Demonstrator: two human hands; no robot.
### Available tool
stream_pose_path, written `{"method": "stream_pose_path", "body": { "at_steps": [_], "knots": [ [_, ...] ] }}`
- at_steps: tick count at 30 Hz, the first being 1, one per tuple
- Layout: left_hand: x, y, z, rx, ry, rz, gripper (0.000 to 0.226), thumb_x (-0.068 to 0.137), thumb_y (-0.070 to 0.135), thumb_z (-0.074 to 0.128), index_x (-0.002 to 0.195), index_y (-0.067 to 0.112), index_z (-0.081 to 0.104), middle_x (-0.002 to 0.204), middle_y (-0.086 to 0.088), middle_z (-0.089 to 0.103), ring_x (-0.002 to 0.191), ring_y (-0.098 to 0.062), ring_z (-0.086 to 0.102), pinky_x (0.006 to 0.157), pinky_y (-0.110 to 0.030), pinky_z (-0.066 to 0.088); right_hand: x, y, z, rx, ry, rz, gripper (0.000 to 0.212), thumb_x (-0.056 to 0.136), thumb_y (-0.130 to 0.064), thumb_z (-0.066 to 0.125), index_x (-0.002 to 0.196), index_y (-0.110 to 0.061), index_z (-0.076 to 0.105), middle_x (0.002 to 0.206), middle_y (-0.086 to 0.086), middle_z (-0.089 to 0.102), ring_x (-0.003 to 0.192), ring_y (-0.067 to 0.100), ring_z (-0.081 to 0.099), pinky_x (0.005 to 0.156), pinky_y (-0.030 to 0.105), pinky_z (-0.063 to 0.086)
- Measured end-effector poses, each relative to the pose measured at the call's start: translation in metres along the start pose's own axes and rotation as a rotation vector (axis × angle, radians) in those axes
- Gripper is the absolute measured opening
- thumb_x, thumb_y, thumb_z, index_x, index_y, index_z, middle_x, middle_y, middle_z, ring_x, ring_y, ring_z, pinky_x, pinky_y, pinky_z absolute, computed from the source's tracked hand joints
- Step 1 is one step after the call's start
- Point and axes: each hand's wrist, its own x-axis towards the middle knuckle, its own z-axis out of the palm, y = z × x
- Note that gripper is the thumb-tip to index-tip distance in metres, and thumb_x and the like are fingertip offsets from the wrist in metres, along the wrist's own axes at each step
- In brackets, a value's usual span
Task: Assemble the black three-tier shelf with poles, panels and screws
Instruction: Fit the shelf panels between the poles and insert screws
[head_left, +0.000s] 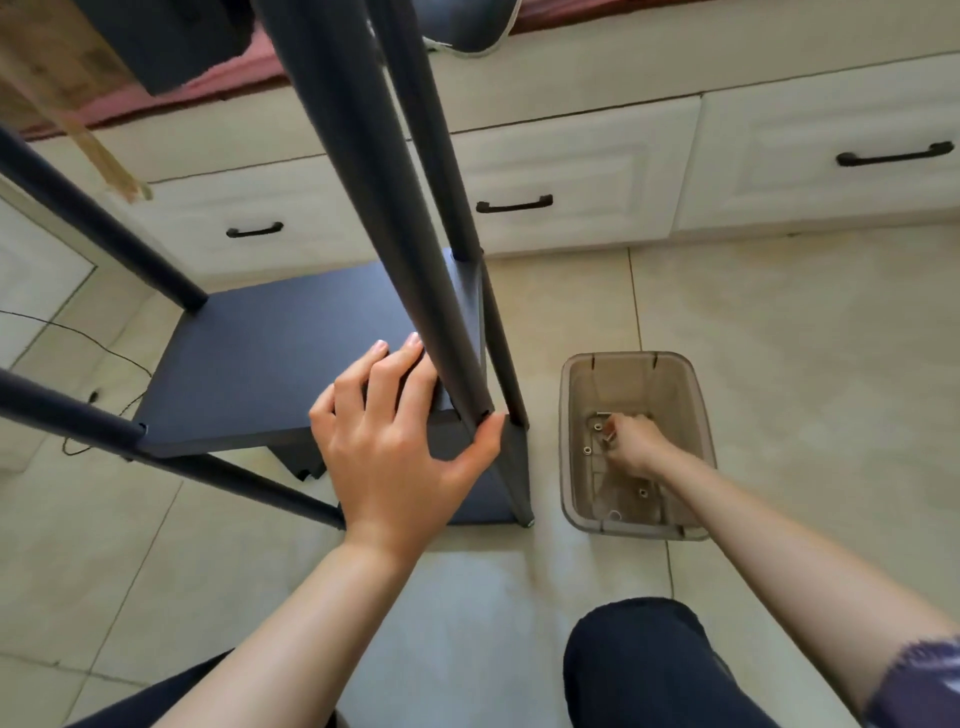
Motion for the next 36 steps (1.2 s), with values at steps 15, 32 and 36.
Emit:
{"method": "stream_pose_path", "body": {
  "at_steps": [15, 32, 36],
  "knots": [
    [-0.001, 0.004, 0.001, -0.006, 0.005, -0.032, 0.051, 0.083, 0.054, 0.066, 0.114, 0.014, 0.073, 0.116, -0.004, 0.068, 0.119, -0.026, 0.052, 0.093, -0.043, 0.037, 0.011, 0.015, 0.02, -0.343, 0.013, -0.113, 0.024, 0.097, -0.006, 0.039, 0.116, -0.013, 0.052, 0.123, 0.015, 0.059, 0.11, 0.034, 0.06, 0.084, 0.038, 0.048],
    [0.001, 0.006, -0.014, -0.082, -0.147, -0.088, 0.06, 0.085, 0.061, 0.057, 0.127, 0.02, 0.067, 0.129, 0.001, 0.064, 0.129, -0.026, 0.051, 0.102, -0.042, 0.033, -0.122, -0.029, -0.057, 0.001, 0.098, -0.398, 0.015, 0.092, -0.025, 0.068, 0.082, -0.027, 0.057, 0.077, -0.013, 0.069, 0.079, 0.005, 0.066, 0.069, 0.022, 0.051],
    [0.003, 0.013, -0.025, -0.105, -0.225, -0.141, 0.061, 0.083, 0.054, 0.069, 0.13, 0.015, 0.065, 0.13, -0.003, 0.064, 0.131, -0.03, 0.054, 0.105, -0.045, 0.036, -0.177, -0.048, -0.095, 0.149, 0.062, -0.419, 0.011, 0.09, -0.021, 0.069, 0.083, -0.022, 0.061, 0.074, -0.011, 0.075, 0.075, 0.009, 0.071, 0.073, 0.032, 0.056]
  ]
}}
